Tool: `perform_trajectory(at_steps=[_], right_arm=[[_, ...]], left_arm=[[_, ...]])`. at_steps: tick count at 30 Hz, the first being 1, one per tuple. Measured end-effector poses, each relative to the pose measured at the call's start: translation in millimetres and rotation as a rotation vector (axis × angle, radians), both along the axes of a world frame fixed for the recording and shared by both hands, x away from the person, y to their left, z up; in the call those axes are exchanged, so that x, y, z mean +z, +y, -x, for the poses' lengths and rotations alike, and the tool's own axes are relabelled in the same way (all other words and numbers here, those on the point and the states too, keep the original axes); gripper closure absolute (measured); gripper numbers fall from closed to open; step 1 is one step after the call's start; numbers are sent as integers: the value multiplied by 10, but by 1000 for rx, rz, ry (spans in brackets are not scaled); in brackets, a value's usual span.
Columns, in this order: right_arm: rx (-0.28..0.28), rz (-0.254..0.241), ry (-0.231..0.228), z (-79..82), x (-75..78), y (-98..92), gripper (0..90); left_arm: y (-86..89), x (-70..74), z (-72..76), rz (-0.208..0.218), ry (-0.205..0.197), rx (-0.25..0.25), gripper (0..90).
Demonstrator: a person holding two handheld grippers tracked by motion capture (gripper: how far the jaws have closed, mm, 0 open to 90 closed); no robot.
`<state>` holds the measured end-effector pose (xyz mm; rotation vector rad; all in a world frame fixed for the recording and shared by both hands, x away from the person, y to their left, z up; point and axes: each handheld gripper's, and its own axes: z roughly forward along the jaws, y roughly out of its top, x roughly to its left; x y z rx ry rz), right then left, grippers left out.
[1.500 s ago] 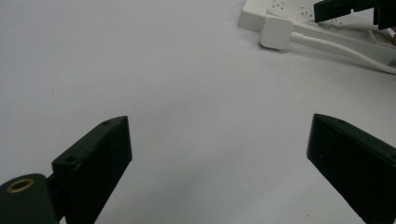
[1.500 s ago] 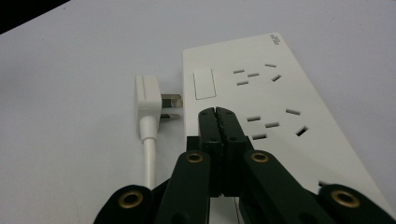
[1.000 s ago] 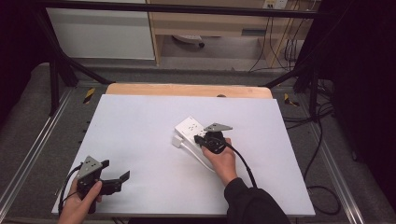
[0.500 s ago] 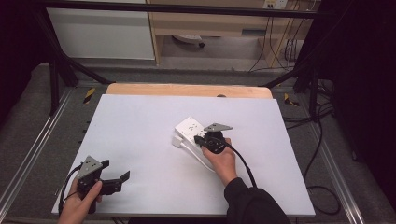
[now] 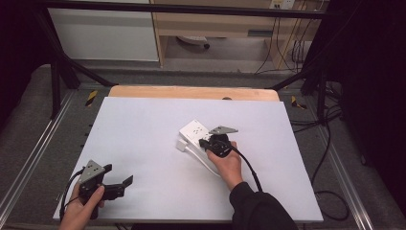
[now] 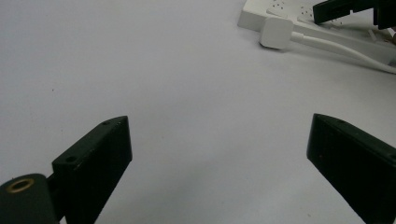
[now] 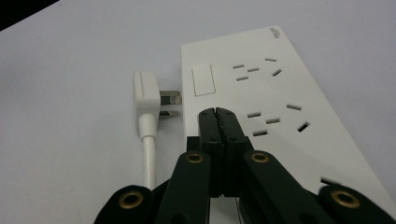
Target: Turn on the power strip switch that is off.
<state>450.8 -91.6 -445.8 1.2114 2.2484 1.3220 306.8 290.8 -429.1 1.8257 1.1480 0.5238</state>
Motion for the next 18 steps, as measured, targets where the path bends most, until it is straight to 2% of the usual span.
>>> perform_trajectory(at_steps=[9,18], right_arm=[[-2,3,2,-8,5,2,900],[-5,-25,-14,0,64,-19,900]], left_arm=[[9,3,1,-2,0,0,66],[12,2,2,-1,-1,0,66]])
